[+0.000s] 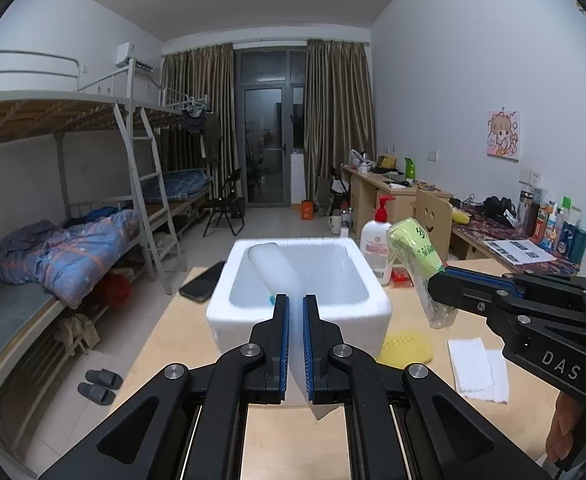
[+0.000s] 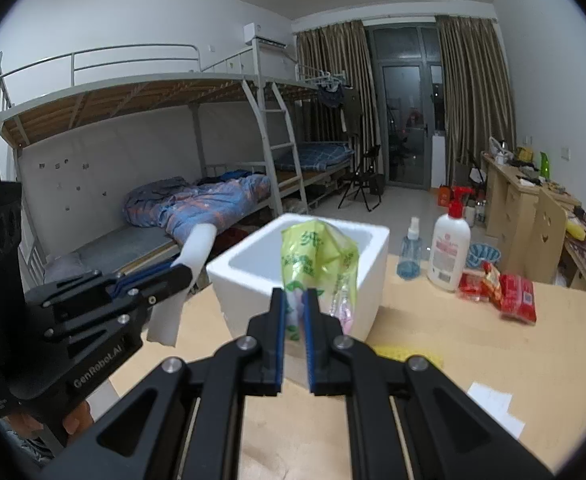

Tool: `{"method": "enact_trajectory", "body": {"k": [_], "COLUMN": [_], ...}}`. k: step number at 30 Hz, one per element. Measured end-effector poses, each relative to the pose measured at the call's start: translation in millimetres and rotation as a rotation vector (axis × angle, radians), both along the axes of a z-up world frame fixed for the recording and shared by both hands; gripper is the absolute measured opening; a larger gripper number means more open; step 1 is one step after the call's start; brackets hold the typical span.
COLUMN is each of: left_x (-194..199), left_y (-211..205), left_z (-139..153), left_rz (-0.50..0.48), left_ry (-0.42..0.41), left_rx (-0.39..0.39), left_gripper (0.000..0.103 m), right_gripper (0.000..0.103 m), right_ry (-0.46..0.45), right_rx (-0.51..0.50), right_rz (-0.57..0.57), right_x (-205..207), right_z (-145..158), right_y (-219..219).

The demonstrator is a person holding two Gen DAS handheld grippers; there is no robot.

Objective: Organize soft objects
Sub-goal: 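Carry the foam strip with the left tool while the right tool carries the packet to the box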

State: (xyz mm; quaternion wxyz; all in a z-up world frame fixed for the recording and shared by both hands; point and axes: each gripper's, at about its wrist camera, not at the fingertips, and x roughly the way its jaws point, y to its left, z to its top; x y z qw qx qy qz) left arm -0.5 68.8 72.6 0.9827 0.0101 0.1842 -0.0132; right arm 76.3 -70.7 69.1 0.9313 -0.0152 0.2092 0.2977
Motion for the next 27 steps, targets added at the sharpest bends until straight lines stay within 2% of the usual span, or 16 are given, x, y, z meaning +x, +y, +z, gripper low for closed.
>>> {"method": "enact_trajectory", "body": {"k": [8, 14, 27], "left_x": [18, 30, 53], "left_y": [2, 2, 6], "left_z": [10, 7, 8], "left_rz": [-0.029, -0.035, -0.028], "left_ry": [0.011, 0.029, 0.033], "left_rx": [-0.008, -0.015, -0.012], "left_gripper": [0.006, 0.006, 0.006], "right_gripper": [0.011, 0.011, 0.011], "right_ry": [-0.031, 0.002, 0.018], "right_rx": [-0.009, -0.025, -0.054], "right_rz": [0.002, 0.008, 0.021], "right_x": [14, 29, 45], "right_z": [15, 7, 11], "right_y": [0, 7, 20]}}
